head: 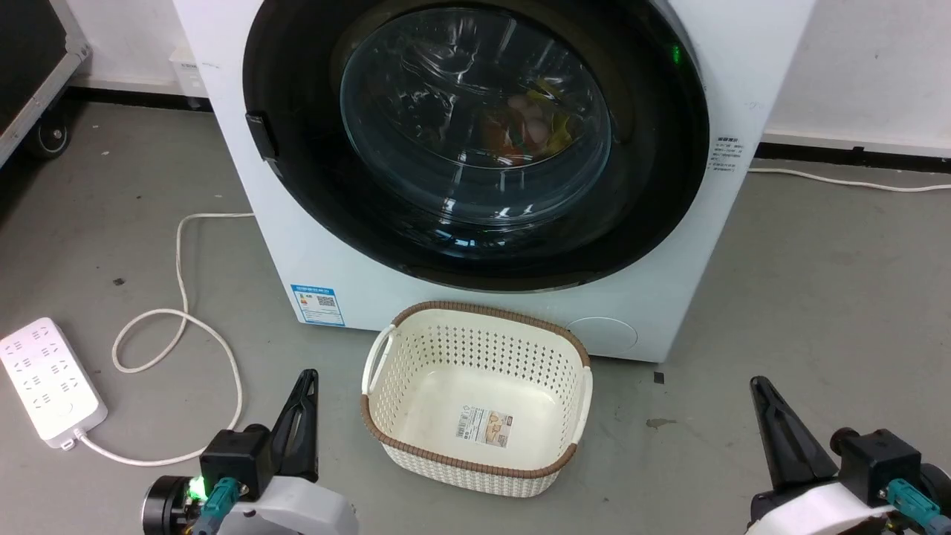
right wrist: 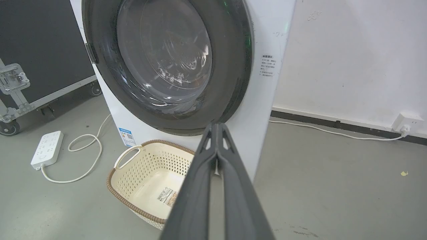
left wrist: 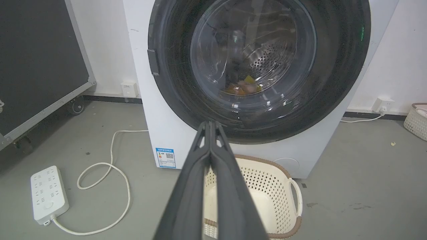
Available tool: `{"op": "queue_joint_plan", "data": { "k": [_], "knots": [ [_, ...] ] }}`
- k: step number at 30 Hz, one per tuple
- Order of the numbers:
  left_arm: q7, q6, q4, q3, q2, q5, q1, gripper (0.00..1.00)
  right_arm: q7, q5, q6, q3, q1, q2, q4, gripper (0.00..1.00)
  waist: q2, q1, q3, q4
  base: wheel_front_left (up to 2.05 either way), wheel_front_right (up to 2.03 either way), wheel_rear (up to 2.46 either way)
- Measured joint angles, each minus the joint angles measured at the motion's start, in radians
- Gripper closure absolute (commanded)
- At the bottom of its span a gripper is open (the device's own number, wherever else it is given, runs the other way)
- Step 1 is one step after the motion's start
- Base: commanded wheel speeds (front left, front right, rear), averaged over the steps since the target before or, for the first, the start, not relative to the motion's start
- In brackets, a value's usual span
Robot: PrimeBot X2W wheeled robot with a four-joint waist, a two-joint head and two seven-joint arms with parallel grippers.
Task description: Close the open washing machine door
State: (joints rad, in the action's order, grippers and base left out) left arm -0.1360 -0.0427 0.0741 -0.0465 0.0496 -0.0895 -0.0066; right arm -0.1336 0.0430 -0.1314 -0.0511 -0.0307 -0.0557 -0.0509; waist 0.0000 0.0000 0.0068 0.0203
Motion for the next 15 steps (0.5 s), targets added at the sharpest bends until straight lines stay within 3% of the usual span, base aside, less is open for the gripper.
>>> {"op": "queue_joint_plan", "data": {
  "k": [15],
  "knots": [
    [0.030,0.008,-0.017,0.010,0.000,0.019,0.000,1.00,0.027,-0.009,0.000,0.011,0.004,0.000,0.010,1.00,0.0000,0.0000,-0.002,-0.005,0.00,0.00,0.00]
  ]
}}
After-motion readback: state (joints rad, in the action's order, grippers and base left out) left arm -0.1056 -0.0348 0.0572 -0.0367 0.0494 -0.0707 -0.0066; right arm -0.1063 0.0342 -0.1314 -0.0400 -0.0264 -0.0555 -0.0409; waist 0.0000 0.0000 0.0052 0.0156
